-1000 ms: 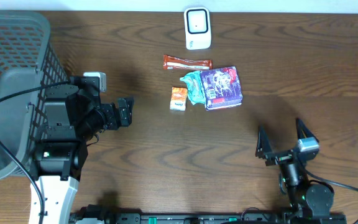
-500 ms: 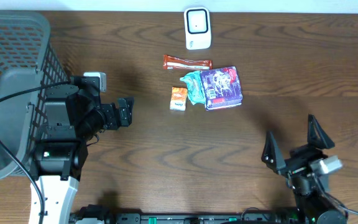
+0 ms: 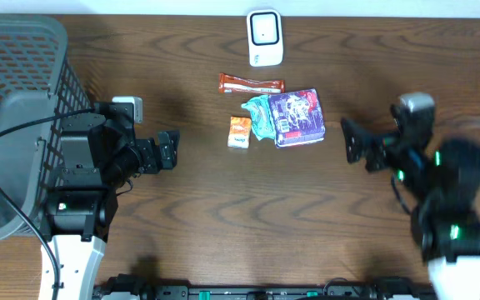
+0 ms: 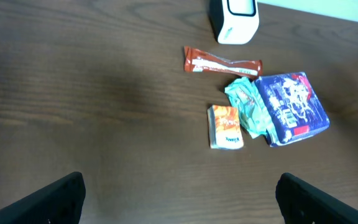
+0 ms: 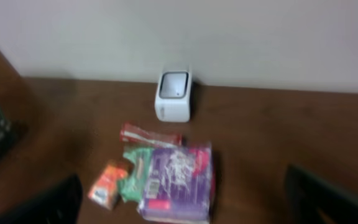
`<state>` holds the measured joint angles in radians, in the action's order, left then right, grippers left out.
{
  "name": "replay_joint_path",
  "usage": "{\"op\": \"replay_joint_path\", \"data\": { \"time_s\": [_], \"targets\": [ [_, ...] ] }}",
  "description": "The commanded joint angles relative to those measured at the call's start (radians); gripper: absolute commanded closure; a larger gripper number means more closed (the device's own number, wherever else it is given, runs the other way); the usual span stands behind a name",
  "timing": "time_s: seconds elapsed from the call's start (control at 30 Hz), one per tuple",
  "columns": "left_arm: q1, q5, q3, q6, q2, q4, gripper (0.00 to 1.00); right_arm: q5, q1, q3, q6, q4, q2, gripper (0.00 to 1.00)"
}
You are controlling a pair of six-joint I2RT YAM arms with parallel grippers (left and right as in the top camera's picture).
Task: Scan the item barcode
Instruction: 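Move the right gripper toward the purple Carefree package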
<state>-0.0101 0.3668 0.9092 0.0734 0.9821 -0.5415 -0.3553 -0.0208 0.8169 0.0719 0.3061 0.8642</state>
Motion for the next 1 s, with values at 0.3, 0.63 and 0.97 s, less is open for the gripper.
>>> {"op": "replay_joint_path", "data": {
  "time_s": [0.3,0.63,0.97],
  "targets": [
    [0.003,0.006,-0.005,-0.013,0.004,0.001,0.03,-0.573,-0.017,0.318,0.048,0.211,0.535,0.01],
    [0.003,0.006,-0.005,-0.013,0.004,0.001,0.03,0.040,-0.139,0.400,0.238,0.348,0.637,0.04],
    [0.003,0.006,-0.005,-0.013,0.004,0.001,0.03,0.154,-0.144,0.698,0.144,0.634,0.876,0.01]
  ]
}}
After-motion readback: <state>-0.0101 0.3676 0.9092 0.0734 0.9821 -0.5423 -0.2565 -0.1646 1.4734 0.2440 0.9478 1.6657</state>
